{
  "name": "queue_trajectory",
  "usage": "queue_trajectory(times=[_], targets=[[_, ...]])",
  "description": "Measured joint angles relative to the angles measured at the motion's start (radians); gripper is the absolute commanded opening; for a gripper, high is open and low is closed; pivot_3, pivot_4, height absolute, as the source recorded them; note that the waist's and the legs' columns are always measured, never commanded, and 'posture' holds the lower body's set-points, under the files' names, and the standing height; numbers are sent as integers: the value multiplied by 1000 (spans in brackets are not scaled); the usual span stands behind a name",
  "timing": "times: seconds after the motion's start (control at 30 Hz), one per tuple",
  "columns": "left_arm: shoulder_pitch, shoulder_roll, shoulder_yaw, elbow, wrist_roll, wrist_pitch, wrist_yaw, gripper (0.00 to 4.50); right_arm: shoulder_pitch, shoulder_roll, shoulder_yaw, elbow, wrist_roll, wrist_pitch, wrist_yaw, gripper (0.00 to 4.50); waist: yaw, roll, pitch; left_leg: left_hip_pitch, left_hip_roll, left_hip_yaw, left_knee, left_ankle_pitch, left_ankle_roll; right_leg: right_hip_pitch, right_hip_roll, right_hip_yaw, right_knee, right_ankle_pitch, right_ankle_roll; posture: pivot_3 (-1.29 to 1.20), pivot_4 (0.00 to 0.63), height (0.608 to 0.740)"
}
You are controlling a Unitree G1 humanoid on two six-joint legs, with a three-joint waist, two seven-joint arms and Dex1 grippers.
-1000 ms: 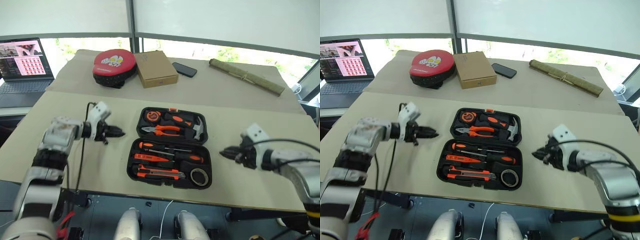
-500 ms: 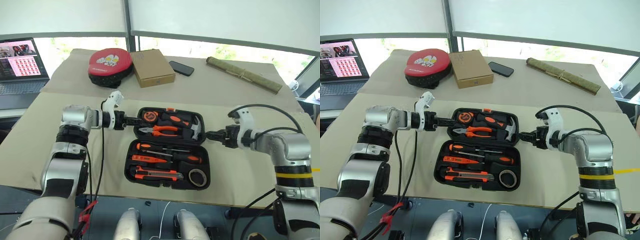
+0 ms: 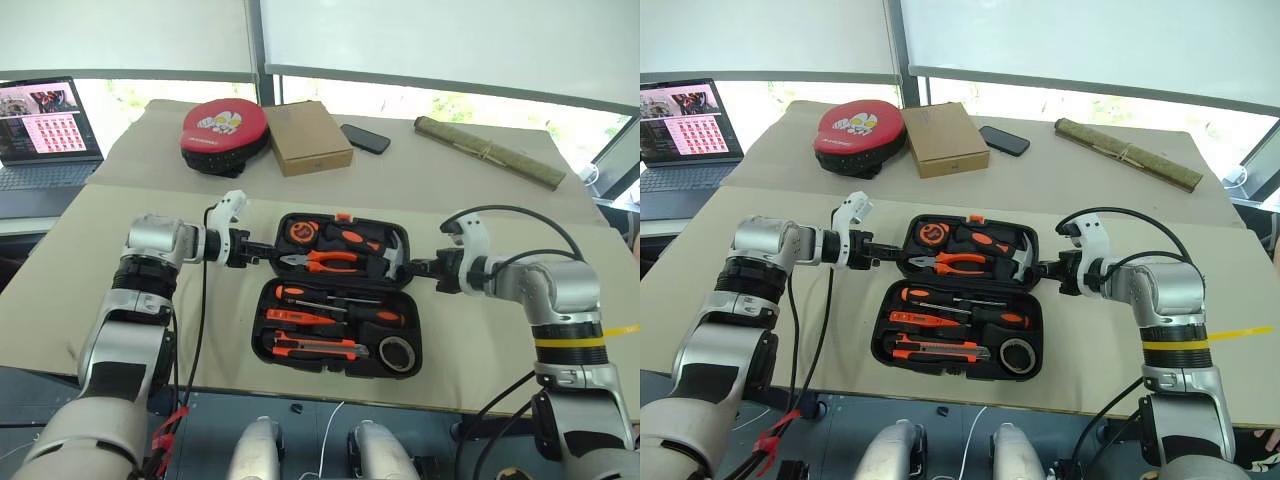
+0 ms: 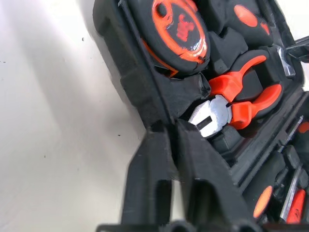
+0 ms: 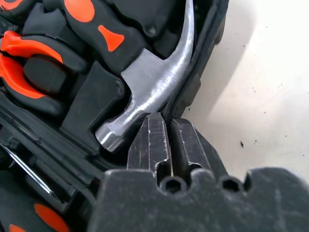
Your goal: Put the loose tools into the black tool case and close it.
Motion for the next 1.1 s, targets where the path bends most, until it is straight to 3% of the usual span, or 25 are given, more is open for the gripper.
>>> queue_trajectory(times=[0.17, 0.37, 0.53, 0.77, 1.1], targets=[[24, -9, 30, -34, -10, 0, 4, 4, 6, 3, -2, -13, 0, -8, -1, 29, -1, 0, 0, -1, 0, 0, 0, 0, 0, -1, 0, 0, 0, 0, 0, 0, 150, 740], [144, -57, 159, -182, -45, -138, 59, 4, 71, 33, -74, -110, -3, -85, -44, 29, 4, 0, 1, -9, 0, -1, 1, 0, -1, -7, 0, 0, 0, 1, 1, 0, 150, 740], [232, -94, 190, -338, -33, -407, 108, 4, 145, 39, -113, -242, -27, -215, -73, 29, 8, 1, 2, -12, 0, -1, 1, 0, -1, -9, -1, 0, -2, 1, 1, 0, 150, 740], [434, -101, 141, -458, 59, -757, 148, 4, 365, 28, -60, -341, -152, -553, -52, 29, 13, 1, 2, -12, -1, 0, 0, 0, -1, -9, -1, 0, -4, 1, 1, 0, 150, 740], [613, -59, 117, -491, 156, -1198, 229, 4, 628, -68, 31, -310, -503, -1318, -85, 29, 4, 1, 2, 0, 0, 3, -3, 0, -1, -1, -1, 2, -3, 1, 1, 0, 150, 740]])
